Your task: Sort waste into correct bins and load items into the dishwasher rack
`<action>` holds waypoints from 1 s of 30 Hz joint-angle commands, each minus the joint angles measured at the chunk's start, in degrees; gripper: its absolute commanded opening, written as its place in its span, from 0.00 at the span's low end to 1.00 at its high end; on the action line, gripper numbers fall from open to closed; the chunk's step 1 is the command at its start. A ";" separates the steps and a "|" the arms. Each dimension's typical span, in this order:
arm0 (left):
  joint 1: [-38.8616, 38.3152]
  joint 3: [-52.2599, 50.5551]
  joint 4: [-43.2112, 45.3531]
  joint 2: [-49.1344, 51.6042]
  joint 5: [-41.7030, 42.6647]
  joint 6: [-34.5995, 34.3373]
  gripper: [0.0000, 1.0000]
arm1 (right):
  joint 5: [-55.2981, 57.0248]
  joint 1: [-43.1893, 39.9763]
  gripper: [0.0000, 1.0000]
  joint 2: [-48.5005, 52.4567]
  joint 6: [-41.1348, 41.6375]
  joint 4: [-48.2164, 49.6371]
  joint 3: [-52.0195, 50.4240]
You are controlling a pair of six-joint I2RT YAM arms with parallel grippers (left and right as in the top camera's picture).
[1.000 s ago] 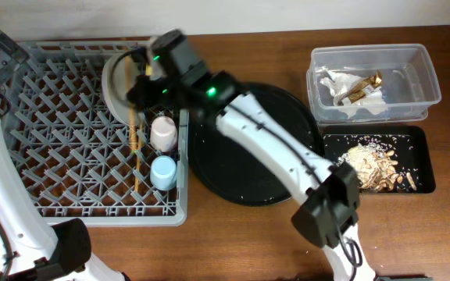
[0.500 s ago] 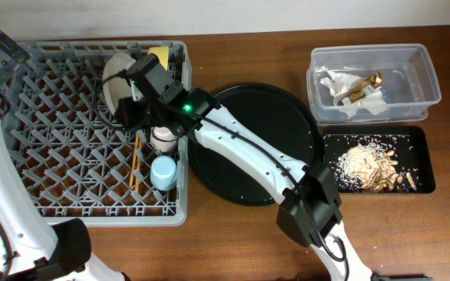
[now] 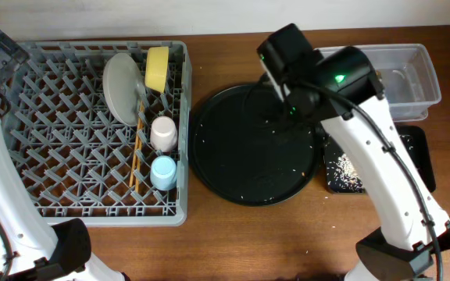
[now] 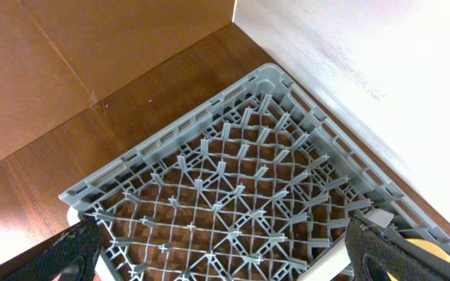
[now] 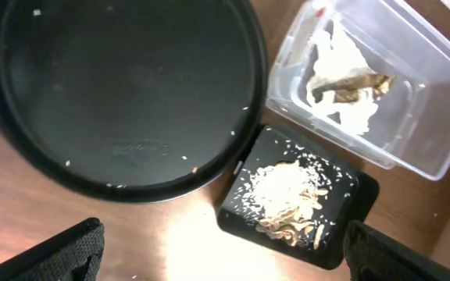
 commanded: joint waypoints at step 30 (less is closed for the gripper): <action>0.09 0.63 -0.33 -0.76 0.24 -0.50 0.99 | -17.73 -21.53 0.98 -102.97 -4.48 92.50 -126.20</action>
